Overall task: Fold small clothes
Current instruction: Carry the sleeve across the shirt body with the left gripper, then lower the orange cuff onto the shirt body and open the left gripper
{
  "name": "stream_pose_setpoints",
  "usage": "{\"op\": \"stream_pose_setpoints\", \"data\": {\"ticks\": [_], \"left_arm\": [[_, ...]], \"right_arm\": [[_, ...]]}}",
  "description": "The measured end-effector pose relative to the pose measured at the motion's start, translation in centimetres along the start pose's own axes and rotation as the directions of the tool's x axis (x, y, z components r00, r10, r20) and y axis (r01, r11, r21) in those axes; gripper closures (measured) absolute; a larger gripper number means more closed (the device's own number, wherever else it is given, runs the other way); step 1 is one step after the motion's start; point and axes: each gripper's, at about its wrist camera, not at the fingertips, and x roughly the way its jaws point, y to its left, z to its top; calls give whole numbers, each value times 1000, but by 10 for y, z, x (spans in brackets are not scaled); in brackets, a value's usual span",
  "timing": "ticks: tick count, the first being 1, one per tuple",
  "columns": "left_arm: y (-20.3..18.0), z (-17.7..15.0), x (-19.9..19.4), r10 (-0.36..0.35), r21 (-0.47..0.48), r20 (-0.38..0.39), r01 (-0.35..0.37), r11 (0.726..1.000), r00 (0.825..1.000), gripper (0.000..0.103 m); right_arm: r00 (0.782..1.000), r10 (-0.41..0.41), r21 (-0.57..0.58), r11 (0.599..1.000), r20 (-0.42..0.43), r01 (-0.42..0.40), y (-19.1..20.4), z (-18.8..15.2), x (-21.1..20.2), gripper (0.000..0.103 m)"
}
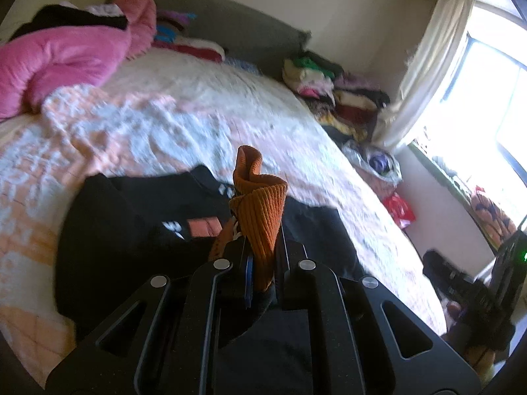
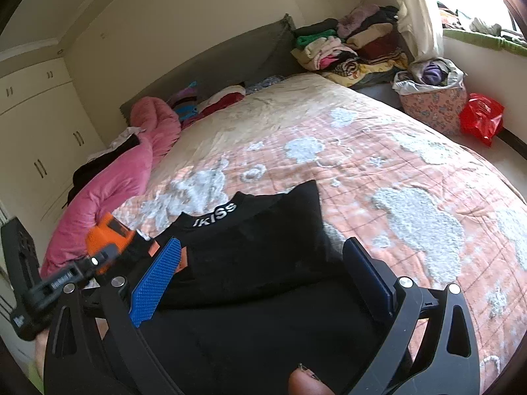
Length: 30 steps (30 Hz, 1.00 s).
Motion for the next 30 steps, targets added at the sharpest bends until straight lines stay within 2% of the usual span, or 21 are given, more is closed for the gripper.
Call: {"op": "stream_pose_setpoints", "data": {"ticks": [5, 7, 11, 13, 15, 16, 17, 19, 21, 23, 25, 27, 29, 30], "left_arm": [[-1, -13, 26, -48, 9, -111, 49, 999, 993, 98], [-2, -19, 36, -77, 14, -168, 81, 997, 983, 95], [-4, -24, 38, -114, 26, -198, 122, 992, 974, 59], [-1, -20, 31, -123, 29, -178, 130, 991, 976, 55], [7, -12, 21, -116, 18, -137, 120, 993, 984, 39], [11, -8, 19, -106, 18, -118, 109, 994, 987, 21], [17, -4, 15, -94, 21, -94, 97, 995, 991, 13], [28, 2, 10, -53, 23, -69, 54, 998, 996, 12], [38, 9, 4, 59, 40, -34, -58, 998, 998, 9], [45, 12, 2, 153, 64, -10, -152, 986, 988, 9], [52, 14, 2, 247, 92, 2, -246, 965, 969, 9], [59, 15, 0, 305, 102, 9, -305, 947, 952, 9], [68, 18, -4, 327, 88, 9, -326, 941, 945, 9], [75, 19, -6, 330, 69, 12, -330, 941, 944, 9]], "right_arm": [[1000, -27, 15, 1000, -15, 27, -6, -2, 4, 5], [999, -35, 18, 999, -24, 36, -6, -4, 8, 5], [998, -45, 12, 999, -53, 45, -5, -7, 18, 5], [995, -47, 5, 999, -83, 47, -3, -11, 26, 5], [993, -34, -1, 999, -112, 35, -1, -15, 34, 5], [990, -27, -2, 1000, -139, 27, 2, -19, 41, 5], [988, -18, -1, 1000, -154, 18, 4, -22, 44, 5], [980, 8, -8, 1000, -199, -10, 11, -30, 55, 5], [971, 7, -40, 999, -239, -17, 22, -40, 67, 5], [963, 17, -59, 998, -271, -34, 32, -47, 75, 7], [951, 33, -73, 996, -307, -57, 42, -56, 86, 25], [942, 43, -71, 995, -333, -71, 49, -62, 93, 30], [937, 34, -60, 996, -349, -59, 52, -68, 101, 40], [935, 31, -54, 997, -353, -53, 53, -70, 104, 52]]}}
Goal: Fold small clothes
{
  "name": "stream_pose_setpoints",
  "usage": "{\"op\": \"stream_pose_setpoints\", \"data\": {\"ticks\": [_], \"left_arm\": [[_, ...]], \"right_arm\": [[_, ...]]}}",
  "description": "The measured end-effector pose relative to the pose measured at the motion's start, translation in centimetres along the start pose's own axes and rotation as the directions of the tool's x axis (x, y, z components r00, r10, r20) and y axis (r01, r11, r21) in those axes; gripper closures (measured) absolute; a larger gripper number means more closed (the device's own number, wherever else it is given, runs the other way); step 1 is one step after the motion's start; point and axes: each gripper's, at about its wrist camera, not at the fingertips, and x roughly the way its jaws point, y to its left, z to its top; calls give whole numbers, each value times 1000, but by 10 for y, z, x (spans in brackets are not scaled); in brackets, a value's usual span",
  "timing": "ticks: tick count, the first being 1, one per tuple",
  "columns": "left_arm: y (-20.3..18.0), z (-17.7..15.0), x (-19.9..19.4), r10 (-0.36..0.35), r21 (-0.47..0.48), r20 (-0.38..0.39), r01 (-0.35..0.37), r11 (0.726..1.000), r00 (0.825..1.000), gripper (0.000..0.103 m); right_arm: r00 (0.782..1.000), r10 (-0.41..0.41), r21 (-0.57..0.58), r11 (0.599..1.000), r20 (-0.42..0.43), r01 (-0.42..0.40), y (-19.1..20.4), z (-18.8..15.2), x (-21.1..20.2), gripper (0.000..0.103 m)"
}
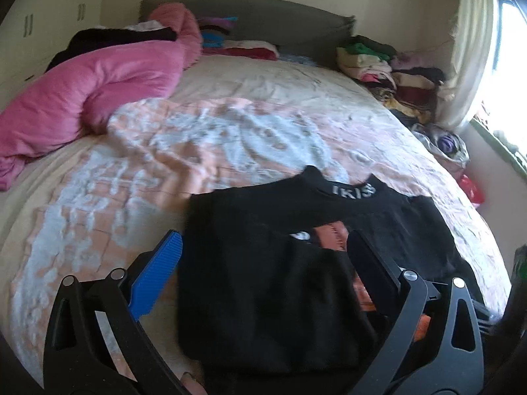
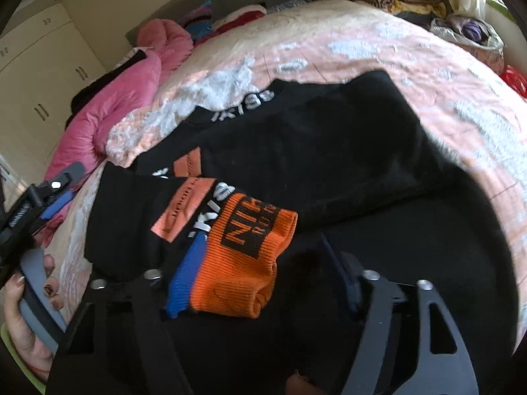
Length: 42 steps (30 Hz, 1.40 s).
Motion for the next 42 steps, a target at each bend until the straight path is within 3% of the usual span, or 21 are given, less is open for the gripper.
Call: {"op": "stream_pose_setpoints", "data": {"ticks": [1, 4, 10, 17, 25, 32, 42], "left_arm": [[6, 1, 0, 3, -22, 2, -3, 1000, 1000, 9], [22, 1, -2, 19, -90, 9, -18, 996, 1000, 9], [68, -2, -3, -11, -294, 18, 16, 956, 1000, 9], [84, -2, -7, 22, -353, 26, -12, 936, 999, 9], [81, -1, -6, 27, -328, 25, -17, 944, 999, 9], [73, -1, -3, 25, -291, 17, -19, 956, 1000, 9], [29, -6, 11, -11, -126, -18, 9, 992, 1000, 9]], "right_arm": [[1000, 5, 2, 1000, -4, -5, 1, -1, 4, 68], [1000, 26, -53, 998, -6, -26, 11, -4, 6, 90], [991, 85, -184, 981, 103, -65, 39, 17, -27, 92], [961, 162, -359, 931, 226, -73, 83, 65, -70, 93], [929, 137, -448, 893, 344, 34, 85, 96, -91, 94], [936, 43, -378, 921, 350, 99, 52, 93, -78, 94], [945, -59, -295, 942, 321, 159, 23, 86, -51, 94]]}}
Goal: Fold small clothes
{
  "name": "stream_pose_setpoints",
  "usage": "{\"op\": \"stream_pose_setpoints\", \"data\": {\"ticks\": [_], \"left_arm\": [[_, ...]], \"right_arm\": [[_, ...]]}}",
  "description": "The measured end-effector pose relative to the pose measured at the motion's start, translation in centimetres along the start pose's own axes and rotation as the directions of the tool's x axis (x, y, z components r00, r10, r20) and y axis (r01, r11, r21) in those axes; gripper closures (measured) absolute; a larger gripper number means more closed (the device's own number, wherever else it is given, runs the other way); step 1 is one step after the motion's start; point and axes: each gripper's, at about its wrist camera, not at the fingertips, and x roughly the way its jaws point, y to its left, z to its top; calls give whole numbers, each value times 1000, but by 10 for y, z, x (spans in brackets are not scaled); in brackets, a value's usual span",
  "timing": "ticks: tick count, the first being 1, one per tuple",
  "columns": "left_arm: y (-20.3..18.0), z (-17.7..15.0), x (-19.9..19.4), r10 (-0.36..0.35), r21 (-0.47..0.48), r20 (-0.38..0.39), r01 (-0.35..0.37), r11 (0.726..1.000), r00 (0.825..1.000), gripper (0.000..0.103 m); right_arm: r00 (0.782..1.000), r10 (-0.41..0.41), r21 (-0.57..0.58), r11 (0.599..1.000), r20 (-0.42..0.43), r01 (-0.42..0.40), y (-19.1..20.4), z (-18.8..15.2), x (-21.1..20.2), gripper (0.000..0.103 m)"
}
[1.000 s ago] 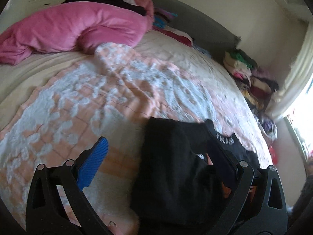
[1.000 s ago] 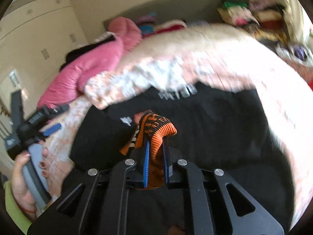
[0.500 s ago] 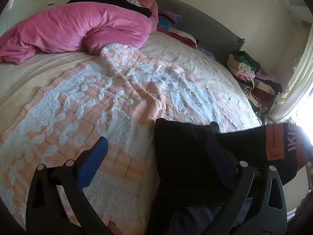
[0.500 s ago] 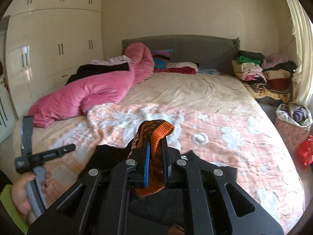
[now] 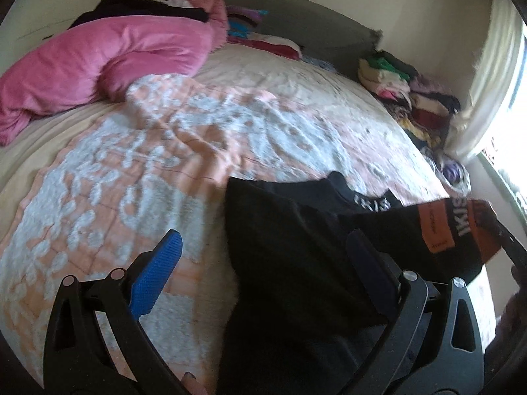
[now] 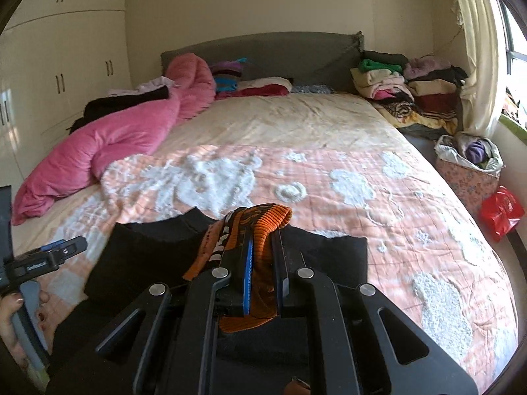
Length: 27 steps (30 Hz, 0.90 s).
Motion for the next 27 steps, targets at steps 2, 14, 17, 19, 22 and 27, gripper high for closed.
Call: {"op": "stream_pose_setpoints", "data": {"ticks": [2, 14, 17, 19, 22, 27], "left_arm": [[-8, -2, 2, 11, 27, -1, -11, 1000, 1000, 9], [-24, -10, 14, -11, 66, -44, 14, 998, 999, 9], [-25, -10, 14, -16, 67, -47, 20, 998, 999, 9], [-25, -10, 15, -20, 65, -51, 23, 998, 998, 9], [-26, -10, 15, -24, 67, -53, 28, 997, 998, 10], [-30, -11, 17, -52, 80, -66, 57, 995, 996, 18]], "right_arm": [[1000, -10, 20, 1000, -22, 11, -4, -3, 7, 94], [993, -16, 139, 990, -119, 33, -28, -23, 32, 94], [992, -9, 159, 987, -129, 30, -31, -27, 34, 93], [991, -11, 159, 987, -133, 32, -32, -28, 34, 92], [991, -41, 135, 989, -129, 59, -30, -29, 32, 87], [990, -86, 110, 989, -108, 98, -30, -28, 25, 72]]}}
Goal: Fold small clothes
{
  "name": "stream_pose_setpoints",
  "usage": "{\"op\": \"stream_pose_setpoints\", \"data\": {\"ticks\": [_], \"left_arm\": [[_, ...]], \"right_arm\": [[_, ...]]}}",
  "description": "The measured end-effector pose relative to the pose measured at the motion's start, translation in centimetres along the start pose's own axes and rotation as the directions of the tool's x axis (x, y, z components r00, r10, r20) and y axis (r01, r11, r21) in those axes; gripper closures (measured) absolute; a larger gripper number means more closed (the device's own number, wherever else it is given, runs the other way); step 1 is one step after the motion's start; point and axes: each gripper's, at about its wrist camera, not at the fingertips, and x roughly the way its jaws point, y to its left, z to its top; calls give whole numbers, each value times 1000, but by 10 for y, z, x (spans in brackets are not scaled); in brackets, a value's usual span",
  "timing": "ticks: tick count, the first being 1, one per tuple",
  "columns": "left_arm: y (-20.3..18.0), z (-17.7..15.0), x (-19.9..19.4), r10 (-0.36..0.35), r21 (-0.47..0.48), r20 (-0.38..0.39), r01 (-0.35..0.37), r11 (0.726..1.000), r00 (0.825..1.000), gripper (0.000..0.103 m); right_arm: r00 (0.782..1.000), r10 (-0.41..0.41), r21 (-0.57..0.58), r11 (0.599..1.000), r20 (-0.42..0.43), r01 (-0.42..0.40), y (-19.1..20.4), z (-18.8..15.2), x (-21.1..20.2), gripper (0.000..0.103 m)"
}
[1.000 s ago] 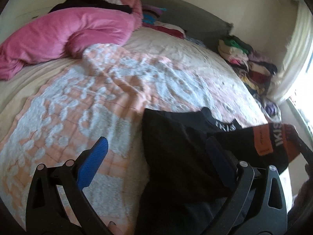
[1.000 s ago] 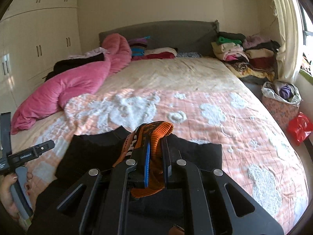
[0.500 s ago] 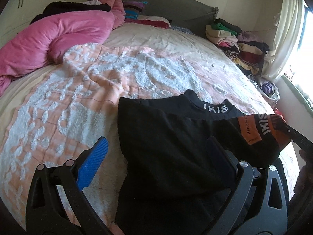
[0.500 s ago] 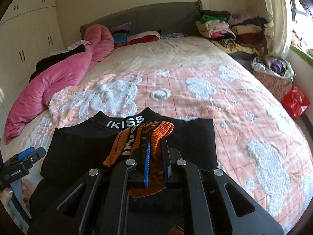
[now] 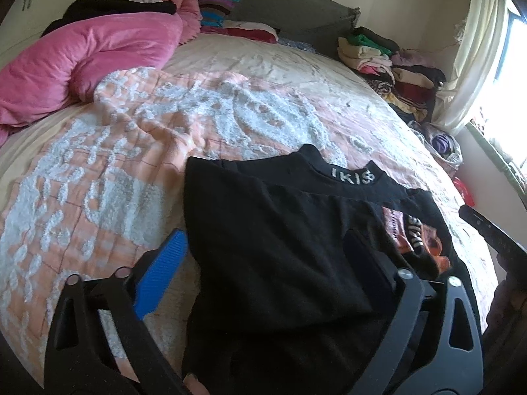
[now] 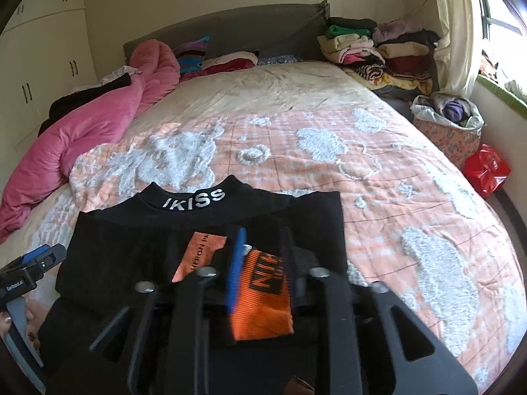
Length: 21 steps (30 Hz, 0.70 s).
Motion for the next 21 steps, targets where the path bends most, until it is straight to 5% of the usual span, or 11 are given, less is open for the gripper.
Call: {"op": "stream_pose_setpoints", "data": {"ticks": [3, 8, 12, 17, 21], "left_arm": [[-6, -2, 2, -16, 23, -18, 17, 1000, 1000, 27], [-17, -11, 18, -13, 91, -114, 24, 996, 993, 79], [-11, -19, 34, 3, 85, -213, 15, 996, 977, 85], [6, -21, 34, -42, 10, -234, 46, 999, 971, 88], [2, -24, 32, -28, 33, -233, 37, 999, 972, 88]], "right_arm": [[1000, 7, -7, 1000, 2, -7, 0, -2, -3, 72], [997, 57, -43, 997, -53, -60, 17, -10, 5, 72], [989, 106, -89, 989, -100, -115, 41, -18, 13, 72], [970, 166, -140, 971, -178, -192, 69, -26, 30, 66], [965, 52, -176, 979, -258, -100, 69, -39, 50, 67]]}}
